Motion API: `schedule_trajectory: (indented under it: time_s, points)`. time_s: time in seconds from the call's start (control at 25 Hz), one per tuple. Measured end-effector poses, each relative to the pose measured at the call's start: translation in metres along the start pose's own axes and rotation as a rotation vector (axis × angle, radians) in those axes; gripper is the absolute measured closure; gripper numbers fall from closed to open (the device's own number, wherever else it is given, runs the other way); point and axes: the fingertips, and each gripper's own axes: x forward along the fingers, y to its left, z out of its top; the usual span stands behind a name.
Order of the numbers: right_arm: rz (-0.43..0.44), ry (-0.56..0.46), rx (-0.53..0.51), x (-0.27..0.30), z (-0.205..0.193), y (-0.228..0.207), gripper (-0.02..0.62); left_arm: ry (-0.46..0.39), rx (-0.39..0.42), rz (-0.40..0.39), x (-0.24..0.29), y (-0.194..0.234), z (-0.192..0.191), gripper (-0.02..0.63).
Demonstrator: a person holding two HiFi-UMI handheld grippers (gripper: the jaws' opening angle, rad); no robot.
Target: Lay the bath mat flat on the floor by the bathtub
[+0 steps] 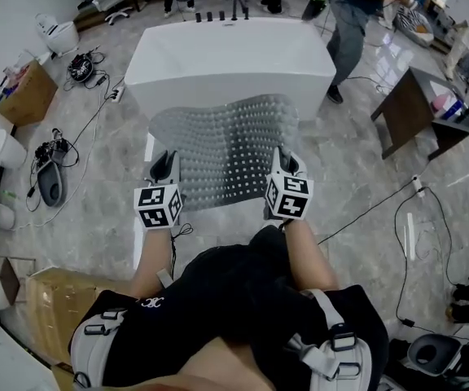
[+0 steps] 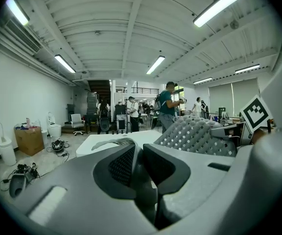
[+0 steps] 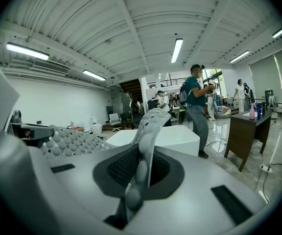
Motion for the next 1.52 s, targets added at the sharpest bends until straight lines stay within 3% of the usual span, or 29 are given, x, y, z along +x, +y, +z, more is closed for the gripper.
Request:
schedule_trajectory:
  time_s: [0.24,0.44,0.76,1.0,1.52]
  points:
    - [-0.009,-0.003,0.015,0.022,0.005,-0.009,0.580,0.020,0.016,-0.009,0.033,0.012,0.002,0.554]
    - [0.009,-0.011,0.007,0.048,0.017,-0.013,0.580,-0.012,0.008,-0.017,0.059,0.018,0.017,0.554]
    - [0.027,-0.042,0.019,0.098,0.041,-0.022,0.580,-0.011,0.066,-0.008,0.106,0.030,0.034,0.561]
    - [0.051,-0.024,0.044,0.160,0.050,-0.042,0.580,0.026,0.089,0.009,0.164,0.034,0.038,0.569]
    - [0.084,0.042,0.060,0.305,0.095,-0.096,0.580,0.107,0.047,0.021,0.315,0.048,0.069,0.586]
